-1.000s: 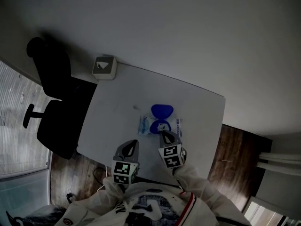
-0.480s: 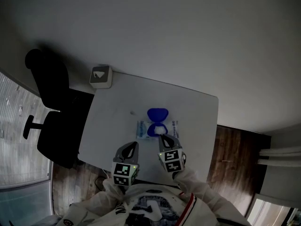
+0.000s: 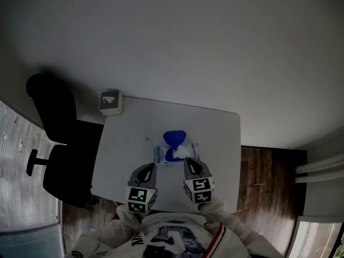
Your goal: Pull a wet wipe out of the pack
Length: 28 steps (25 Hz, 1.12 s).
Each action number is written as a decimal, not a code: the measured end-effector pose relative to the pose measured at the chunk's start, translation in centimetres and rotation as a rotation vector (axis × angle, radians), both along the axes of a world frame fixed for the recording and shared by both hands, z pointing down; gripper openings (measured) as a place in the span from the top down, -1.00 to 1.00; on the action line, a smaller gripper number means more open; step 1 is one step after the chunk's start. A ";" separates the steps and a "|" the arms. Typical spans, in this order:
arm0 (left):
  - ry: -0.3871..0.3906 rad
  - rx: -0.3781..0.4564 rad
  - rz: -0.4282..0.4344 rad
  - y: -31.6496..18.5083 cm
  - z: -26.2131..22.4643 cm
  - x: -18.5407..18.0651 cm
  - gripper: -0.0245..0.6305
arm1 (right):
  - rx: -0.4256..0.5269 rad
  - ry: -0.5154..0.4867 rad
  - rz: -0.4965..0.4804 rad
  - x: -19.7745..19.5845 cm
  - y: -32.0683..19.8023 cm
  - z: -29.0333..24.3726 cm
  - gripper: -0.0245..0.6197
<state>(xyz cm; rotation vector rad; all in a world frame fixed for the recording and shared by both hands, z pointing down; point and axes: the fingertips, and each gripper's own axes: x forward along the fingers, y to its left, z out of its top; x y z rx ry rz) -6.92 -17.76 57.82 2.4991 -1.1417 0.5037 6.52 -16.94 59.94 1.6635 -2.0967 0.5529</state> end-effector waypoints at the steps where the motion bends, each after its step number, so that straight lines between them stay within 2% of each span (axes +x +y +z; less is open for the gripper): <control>1: 0.005 0.007 0.008 -0.1 -0.4 0.2 0.92 | 0.009 -0.007 0.013 0.3 0.2 -0.6 0.89; 8: 0.026 0.064 0.031 0.0 -2.7 1.2 0.92 | 0.125 -0.092 0.102 2.4 2.4 -5.9 0.89; 14: 0.029 0.121 0.028 2.1 -5.1 1.9 0.92 | 0.239 -0.109 0.217 6.1 5.6 -10.4 0.90; 28: 0.039 0.181 0.016 14.3 -8.1 5.6 0.92 | 0.317 -0.150 0.197 10.0 18.2 -12.7 0.90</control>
